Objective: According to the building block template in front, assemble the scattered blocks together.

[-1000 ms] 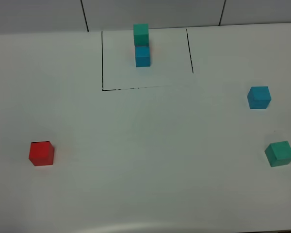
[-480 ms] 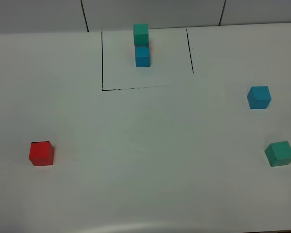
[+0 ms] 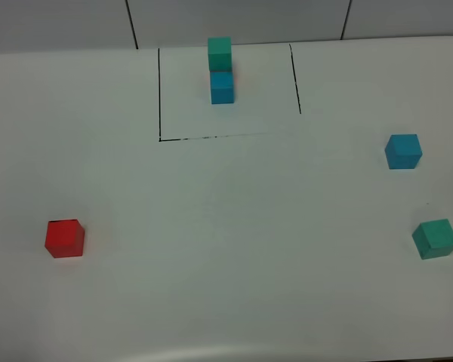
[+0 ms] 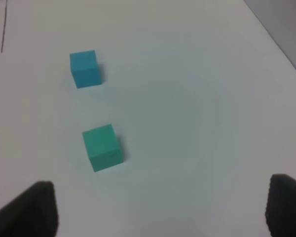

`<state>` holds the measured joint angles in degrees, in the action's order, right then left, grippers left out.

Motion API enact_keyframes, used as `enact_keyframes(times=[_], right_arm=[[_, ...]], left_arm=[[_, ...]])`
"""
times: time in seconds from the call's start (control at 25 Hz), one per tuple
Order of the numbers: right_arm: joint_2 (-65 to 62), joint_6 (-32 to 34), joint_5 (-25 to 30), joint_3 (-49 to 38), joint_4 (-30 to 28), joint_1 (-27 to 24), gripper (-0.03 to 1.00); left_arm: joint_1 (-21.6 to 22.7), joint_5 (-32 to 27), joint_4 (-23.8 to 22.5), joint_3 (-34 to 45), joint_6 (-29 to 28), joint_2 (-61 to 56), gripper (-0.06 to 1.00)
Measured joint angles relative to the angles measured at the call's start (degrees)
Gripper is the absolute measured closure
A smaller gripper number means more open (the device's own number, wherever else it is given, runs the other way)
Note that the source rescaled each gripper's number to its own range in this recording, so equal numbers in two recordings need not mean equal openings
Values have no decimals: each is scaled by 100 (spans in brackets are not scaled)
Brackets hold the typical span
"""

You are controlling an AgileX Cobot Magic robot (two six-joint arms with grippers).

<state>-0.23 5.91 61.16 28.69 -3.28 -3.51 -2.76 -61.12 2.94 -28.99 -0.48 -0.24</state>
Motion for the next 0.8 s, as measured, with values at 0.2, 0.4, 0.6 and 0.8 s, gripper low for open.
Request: enact_keyframes(times=[0.2,0.4,0.6,0.8], right_arm=[[0,-6,0,0,0,0,18],[0,-6,0,0,0,0,18],[0,-6,0,0,0,0,18],[0,-1,0,0,0,0,18]], left_arm=[[0,0,0,0,0,0,23],[0,0,0,0,0,0,23],[0,0,0,0,194,172,23],[0,285,0,-120,289,876,23]])
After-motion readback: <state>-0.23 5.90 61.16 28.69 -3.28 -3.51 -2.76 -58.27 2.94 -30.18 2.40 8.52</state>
